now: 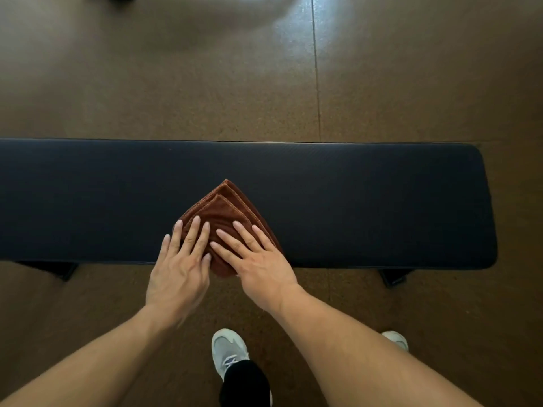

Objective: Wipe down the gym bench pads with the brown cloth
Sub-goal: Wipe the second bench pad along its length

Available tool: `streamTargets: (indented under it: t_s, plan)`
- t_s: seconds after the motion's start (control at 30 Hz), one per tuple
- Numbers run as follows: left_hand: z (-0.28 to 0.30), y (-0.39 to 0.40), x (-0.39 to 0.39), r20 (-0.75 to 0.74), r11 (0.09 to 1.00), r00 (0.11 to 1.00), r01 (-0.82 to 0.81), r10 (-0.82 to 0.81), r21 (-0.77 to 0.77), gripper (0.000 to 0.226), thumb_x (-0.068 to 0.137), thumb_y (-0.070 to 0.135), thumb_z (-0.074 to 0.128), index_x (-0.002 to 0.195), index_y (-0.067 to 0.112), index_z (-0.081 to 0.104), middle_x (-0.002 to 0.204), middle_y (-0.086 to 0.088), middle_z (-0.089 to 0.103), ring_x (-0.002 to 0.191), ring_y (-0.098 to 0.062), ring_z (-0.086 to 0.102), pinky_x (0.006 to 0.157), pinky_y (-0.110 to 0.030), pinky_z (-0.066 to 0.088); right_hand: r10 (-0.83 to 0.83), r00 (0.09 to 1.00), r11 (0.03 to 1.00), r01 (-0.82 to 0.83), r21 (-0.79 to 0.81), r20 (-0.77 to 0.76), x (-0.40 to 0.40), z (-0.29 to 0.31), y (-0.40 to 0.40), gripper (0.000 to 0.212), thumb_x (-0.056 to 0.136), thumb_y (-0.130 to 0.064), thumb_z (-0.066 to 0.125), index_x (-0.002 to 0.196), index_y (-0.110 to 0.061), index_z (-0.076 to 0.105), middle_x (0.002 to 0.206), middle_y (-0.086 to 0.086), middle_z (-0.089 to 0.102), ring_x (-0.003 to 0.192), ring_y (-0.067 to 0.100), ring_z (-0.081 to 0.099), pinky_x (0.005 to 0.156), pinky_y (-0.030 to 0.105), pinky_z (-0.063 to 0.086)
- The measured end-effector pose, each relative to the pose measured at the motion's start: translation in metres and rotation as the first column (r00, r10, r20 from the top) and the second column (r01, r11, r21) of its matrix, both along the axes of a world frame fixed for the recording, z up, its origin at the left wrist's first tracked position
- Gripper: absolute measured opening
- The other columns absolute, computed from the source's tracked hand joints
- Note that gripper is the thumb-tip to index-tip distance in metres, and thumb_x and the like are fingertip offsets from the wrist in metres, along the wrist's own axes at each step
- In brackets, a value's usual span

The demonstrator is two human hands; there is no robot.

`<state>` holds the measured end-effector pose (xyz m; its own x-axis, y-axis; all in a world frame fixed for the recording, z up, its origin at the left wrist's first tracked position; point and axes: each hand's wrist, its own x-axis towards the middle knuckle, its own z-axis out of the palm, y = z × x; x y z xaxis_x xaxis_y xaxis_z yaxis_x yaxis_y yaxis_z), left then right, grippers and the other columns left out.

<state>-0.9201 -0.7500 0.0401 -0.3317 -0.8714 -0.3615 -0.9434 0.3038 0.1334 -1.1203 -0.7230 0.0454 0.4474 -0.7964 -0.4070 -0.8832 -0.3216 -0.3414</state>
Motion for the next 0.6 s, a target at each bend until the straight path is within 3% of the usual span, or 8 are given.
streamTargets:
  t_s: [0.17,0.4,0.6]
  plan:
    - [0.001,0.015,-0.081,-0.002,0.995,0.996,0.093,-0.093,0.033,0.065,0.104,0.049,0.014,0.162,0.020,0.012,0.170,-0.005,0.006,0.158,-0.027,-0.005,0.128,-0.049,0.013,-0.052,0.999,0.998,0.052,-0.018,0.001,-0.087,0.002,0.031,0.073,0.109,-0.023,0.035,0.162,-0.035,-0.014,0.168,-0.009,-0.024,0.151,0.018,-0.034,0.127,0.046,-0.013]
    - [0.010,0.049,-0.253,-0.063,0.965,0.967,0.251,-0.247,0.081,0.064,0.105,0.050,0.011,0.162,0.023,0.001,0.170,0.000,-0.005,0.156,-0.027,-0.017,0.129,-0.047,0.003,-0.165,0.984,0.985,0.161,-0.055,-0.067,-0.252,0.001,0.099,0.082,0.105,-0.021,0.041,0.161,-0.037,-0.017,0.169,-0.010,-0.023,0.153,0.019,-0.030,0.128,0.047,-0.008]
    - [0.019,0.069,-0.379,-0.070,0.925,0.931,0.364,-0.358,0.109,0.063,0.109,0.053,0.012,0.162,0.027,-0.007,0.169,0.004,-0.014,0.154,-0.024,-0.024,0.128,-0.045,-0.008,-0.231,0.967,0.973,0.227,-0.048,-0.111,-0.374,0.011,0.141,0.092,0.099,-0.032,0.055,0.164,-0.035,-0.011,0.172,-0.007,-0.010,0.158,0.020,-0.018,0.126,0.047,0.000]
